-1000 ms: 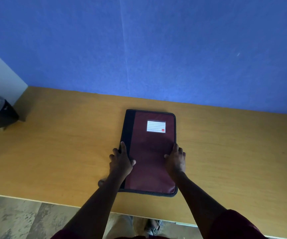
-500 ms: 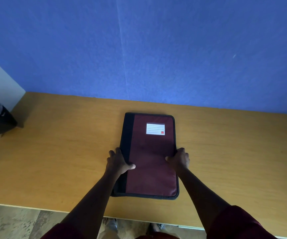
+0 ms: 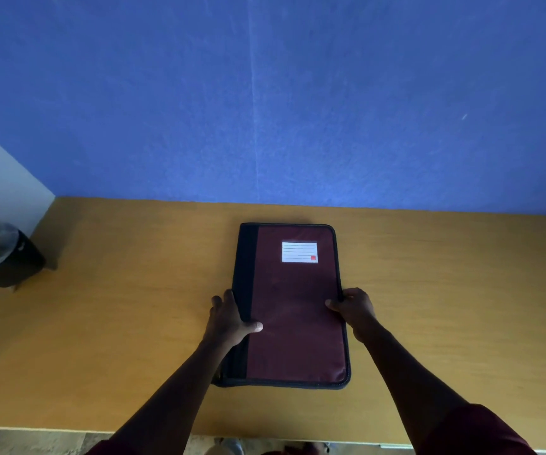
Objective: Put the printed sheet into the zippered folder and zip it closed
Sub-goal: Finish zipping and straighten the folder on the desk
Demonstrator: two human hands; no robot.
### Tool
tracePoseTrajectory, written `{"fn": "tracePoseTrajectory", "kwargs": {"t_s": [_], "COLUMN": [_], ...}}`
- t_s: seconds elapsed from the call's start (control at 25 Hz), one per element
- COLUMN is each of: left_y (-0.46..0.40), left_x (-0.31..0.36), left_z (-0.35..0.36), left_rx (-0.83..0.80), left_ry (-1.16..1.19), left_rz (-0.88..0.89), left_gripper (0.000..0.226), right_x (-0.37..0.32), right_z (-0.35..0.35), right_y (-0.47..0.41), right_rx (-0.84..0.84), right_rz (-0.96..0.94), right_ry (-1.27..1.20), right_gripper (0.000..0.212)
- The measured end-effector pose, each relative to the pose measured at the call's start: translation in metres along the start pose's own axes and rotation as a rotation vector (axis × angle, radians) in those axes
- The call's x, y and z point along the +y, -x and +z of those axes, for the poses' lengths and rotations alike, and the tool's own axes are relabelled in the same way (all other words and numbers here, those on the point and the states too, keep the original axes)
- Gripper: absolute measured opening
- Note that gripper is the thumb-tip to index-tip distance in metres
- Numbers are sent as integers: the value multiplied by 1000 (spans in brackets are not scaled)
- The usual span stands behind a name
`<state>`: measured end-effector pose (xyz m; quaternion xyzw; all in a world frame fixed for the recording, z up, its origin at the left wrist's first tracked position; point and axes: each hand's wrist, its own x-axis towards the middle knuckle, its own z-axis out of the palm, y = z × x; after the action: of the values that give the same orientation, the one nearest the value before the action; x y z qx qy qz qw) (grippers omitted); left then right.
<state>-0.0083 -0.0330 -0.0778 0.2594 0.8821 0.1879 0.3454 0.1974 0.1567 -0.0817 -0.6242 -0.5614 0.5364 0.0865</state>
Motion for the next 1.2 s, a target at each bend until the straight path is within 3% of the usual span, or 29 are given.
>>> {"fn": "tracePoseTrajectory", "kwargs": {"t_s": [0.12,0.44,0.6,1.2], "left_y": [-11,-42,-57,-101], "left_x": [-23,-73,-91,-115], "left_z": [-28,-96,-120,-151], "left_rx": [25,86,95,61], "left_ry": [-5,-15,-13,-33], "left_rz": [-10,-48,-55,-37], "left_gripper": [115,117,113,110], "right_x": [-17,-63,-81,-113], "right_z": [32,116,148,190], "right_y": [0,-6,-11,-23], "right_rx": [-20,-95,-95,-34], "right_rz": [0,-37,-47,-94], "right_ry": [-15,6,46,230], "right_gripper": [33,15,17,26]}}
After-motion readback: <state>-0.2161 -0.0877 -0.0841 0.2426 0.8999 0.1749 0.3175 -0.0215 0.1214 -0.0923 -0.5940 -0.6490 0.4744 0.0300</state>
